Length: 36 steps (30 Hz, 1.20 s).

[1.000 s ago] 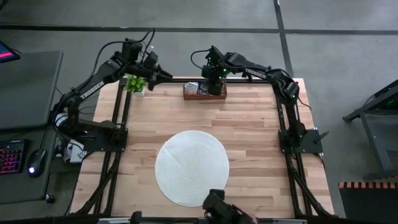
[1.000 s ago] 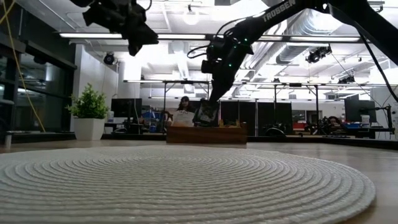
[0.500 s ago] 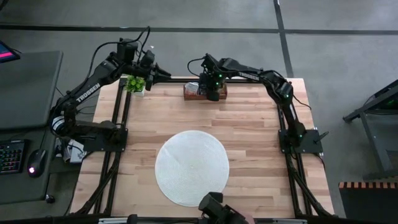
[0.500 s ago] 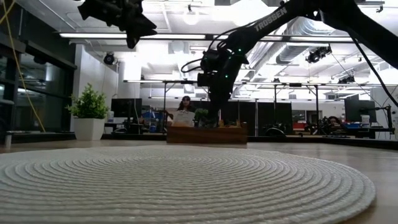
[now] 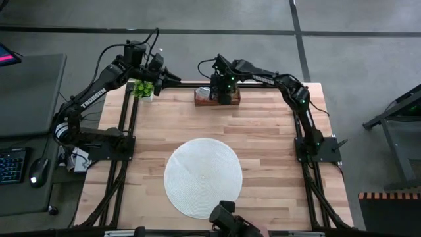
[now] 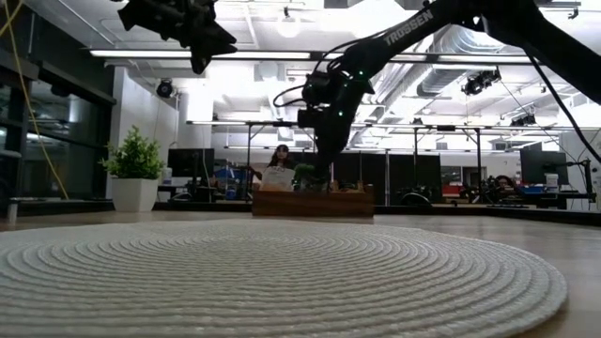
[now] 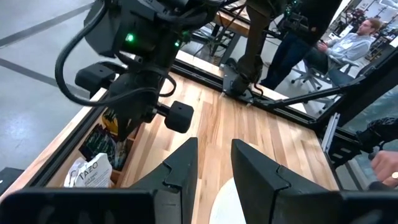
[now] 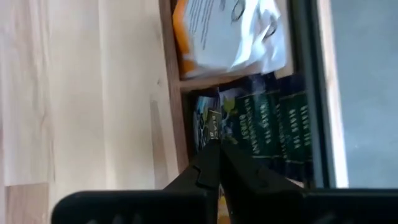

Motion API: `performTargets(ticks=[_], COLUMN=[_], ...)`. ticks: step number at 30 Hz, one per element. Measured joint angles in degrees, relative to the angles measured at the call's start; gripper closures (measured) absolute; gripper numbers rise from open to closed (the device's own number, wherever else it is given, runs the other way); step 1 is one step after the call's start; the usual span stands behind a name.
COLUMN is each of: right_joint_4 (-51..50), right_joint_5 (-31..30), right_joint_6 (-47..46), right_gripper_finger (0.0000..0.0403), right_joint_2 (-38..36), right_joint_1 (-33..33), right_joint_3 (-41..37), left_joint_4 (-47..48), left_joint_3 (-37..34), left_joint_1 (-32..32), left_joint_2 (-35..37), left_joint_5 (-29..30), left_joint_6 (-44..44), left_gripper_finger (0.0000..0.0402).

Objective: Pick & Place Tea
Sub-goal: Put the blue tea bag into the middle section of the wooden organizer, then adjust the white tea bags into the right section of the wooden organizer

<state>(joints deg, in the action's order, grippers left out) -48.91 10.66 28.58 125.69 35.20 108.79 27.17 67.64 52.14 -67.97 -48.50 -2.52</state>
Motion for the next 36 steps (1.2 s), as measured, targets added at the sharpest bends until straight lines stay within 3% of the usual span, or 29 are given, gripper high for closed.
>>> performTargets(ticks=[4,14,19,23,30,36], right_joint_4=[-0.19,-1.72,0.31,2.24,8.32,12.56], right_joint_5=[0.46,-0.31,-2.19,-2.15,2.47,4.94], right_joint_6=[0.00,-0.04,-0.73,-2.85,-6.65,-11.02], right_gripper_finger=[0.0377,0.0267,0.0240,0.0262,0.0392,0.0399], right_joint_2=[0.00,-0.02,-0.44,-0.63,-0.68,-0.51], right_joint_1=[0.02,0.04,-0.22,-0.72,-3.32,-5.40], right_joint_3=[1.94,3.32,3.58,4.77,4.83,4.83], left_joint_4=[-0.01,-0.01,-0.01,-0.01,-0.04,-0.12], left_joint_3=[0.00,0.00,0.00,0.00,0.00,0.00], left_joint_1=[0.00,0.00,0.00,0.00,0.00,0.00], left_joint_2=[-0.01,0.01,-0.01,-0.01,-0.01,-0.01], left_joint_5=[0.01,0.03,0.03,0.01,0.03,0.04], left_joint_6=[0.00,0.00,0.06,0.24,0.26,0.26], left_gripper_finger=[0.0305,0.0305,0.0305,0.0305,0.0305,0.0305])
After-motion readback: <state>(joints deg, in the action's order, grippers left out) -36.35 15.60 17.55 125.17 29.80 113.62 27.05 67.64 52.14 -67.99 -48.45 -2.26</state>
